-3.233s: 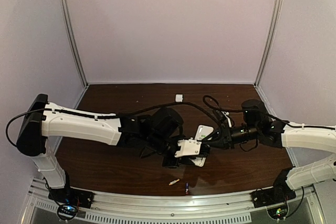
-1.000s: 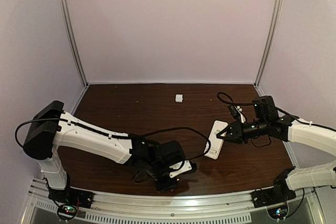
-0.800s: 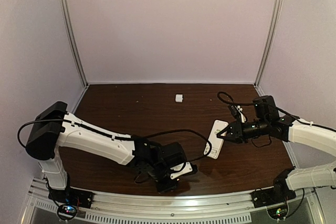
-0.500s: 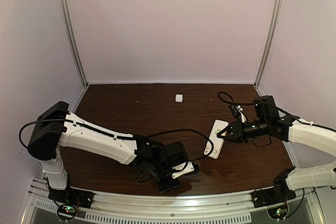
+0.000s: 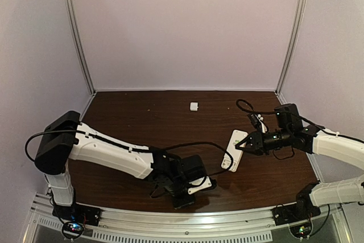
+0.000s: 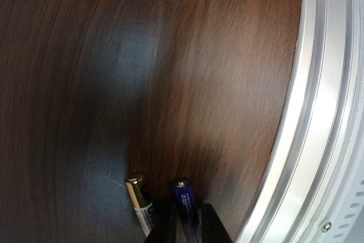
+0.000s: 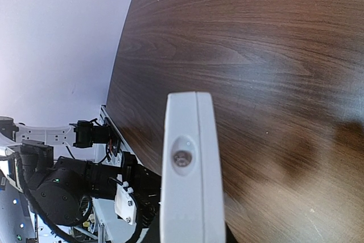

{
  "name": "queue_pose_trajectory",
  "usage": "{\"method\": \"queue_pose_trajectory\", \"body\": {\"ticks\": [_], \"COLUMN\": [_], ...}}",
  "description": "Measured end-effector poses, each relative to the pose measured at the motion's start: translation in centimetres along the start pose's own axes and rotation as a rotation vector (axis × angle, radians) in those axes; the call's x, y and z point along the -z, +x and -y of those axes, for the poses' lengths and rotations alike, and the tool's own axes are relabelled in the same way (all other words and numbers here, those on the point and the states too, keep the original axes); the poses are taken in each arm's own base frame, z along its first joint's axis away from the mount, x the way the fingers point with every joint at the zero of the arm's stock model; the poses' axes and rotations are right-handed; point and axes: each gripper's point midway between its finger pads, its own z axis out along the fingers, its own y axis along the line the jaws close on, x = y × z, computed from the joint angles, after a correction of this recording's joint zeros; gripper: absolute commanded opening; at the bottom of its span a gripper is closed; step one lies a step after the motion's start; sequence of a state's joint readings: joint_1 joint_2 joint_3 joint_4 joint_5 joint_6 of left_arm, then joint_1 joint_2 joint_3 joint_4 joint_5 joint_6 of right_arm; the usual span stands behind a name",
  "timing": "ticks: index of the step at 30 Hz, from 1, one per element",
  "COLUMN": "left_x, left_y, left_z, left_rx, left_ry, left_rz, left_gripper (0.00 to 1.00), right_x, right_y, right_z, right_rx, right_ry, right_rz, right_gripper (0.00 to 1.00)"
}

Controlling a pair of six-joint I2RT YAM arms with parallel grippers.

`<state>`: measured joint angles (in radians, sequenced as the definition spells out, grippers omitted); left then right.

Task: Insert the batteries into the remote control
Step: Pick up the battery from the center of the board.

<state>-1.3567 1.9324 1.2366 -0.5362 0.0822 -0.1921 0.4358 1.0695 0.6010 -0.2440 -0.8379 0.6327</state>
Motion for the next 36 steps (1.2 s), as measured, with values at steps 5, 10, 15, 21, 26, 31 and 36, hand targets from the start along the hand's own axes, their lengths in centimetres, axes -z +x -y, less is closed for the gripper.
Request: {"method": "queue_pose_trajectory", "body": {"ticks": [5, 10, 15, 21, 26, 31, 36], "left_x": [0.0, -0.2, -0.6, -0.7, -0.3, 3.7, 11.3], "left_y": [-0.4, -0.8, -0.8, -1.0, -1.2, -4.4, -10.0], "left_z": [0.1, 0.6, 0.6, 0.8, 1.3, 2.3, 3.4], "left_rx": [-0.015, -0.039, -0.056, -0.091, -0.127, -0.207, -0.313], "left_ry": [-0.001, 0.001, -0.009, -0.027, -0.018, 0.008, 0.026], "left_rz": [-0.001, 0.001, -0.008, -0.010, 0.000, 0.162, 0.469], "left_gripper": [0.16, 0.15, 0.09, 0.00, 0.00, 0.00, 0.00], "right_x": [0.0, 0.0, 0.0, 0.0, 0.0, 0.0, -0.1], "right_y": [0.0, 0.0, 0.0, 0.2, 0.7, 1.4, 2.0], "right_z": [0.1, 0.2, 0.2, 0.4, 0.4, 0.2, -0.2], "right_rx": [-0.001, -0.004, -0.004, -0.009, -0.022, -0.035, -0.047], "right_ry": [0.001, 0.003, 0.003, 0.007, 0.003, -0.020, -0.051], "right_rz": [0.000, 0.000, 0.001, -0.007, -0.029, -0.054, -0.084], "right_gripper": [0.00, 0.00, 0.00, 0.00, 0.00, 0.00, 0.00]}}
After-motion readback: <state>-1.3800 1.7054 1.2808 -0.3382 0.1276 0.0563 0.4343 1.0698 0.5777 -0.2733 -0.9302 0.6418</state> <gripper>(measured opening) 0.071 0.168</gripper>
